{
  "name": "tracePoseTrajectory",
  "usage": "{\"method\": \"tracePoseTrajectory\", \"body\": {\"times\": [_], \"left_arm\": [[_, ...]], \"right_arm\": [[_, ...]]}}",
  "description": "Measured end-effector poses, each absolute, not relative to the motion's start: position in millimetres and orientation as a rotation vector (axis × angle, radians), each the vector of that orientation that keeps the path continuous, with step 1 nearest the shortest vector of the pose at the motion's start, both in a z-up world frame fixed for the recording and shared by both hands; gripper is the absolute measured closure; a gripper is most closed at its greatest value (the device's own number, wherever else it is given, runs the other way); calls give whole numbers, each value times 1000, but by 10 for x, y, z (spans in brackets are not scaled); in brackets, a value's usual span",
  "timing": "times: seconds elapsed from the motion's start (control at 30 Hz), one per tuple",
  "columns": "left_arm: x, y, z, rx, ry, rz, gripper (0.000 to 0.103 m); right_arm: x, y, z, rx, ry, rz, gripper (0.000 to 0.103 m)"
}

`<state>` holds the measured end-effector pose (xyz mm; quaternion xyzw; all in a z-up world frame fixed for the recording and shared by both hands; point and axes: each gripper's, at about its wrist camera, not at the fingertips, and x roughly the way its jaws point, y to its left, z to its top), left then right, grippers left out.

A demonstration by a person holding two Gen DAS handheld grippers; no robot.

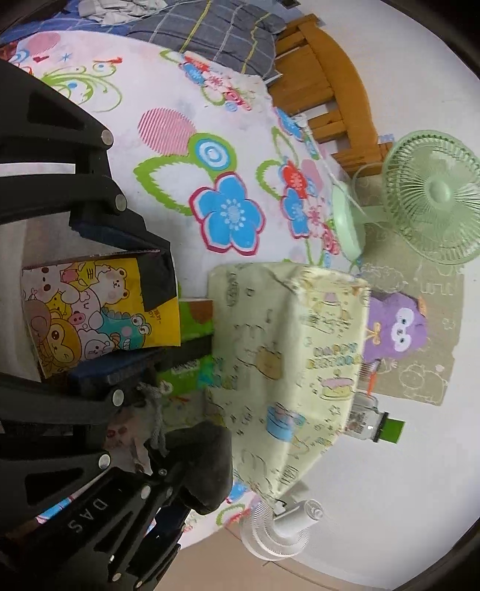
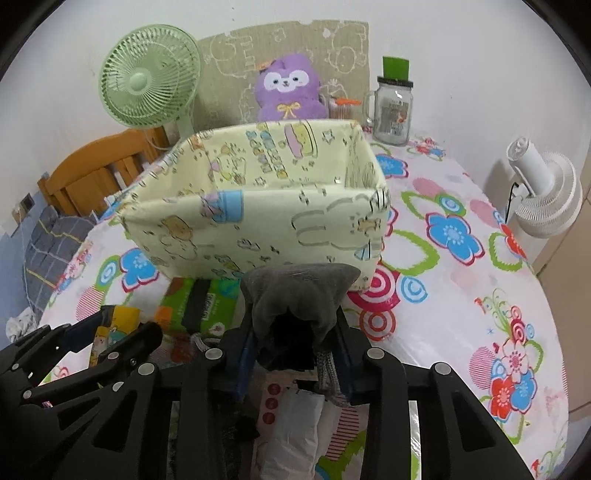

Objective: Organize soft objects
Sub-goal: 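Lift and carry both held items over the yellow fabric box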

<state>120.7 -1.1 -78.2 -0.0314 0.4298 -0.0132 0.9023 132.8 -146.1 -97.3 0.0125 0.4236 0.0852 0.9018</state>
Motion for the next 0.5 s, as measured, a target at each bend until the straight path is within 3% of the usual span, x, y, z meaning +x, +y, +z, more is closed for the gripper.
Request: {"method": "tracePoseTrajectory", "body": {"times": [0.5], "left_arm": [[1070, -194, -297, -48, 796, -53, 52]], "right_arm": [[1159, -1532, -465, 8, 786, 163, 64]]}}
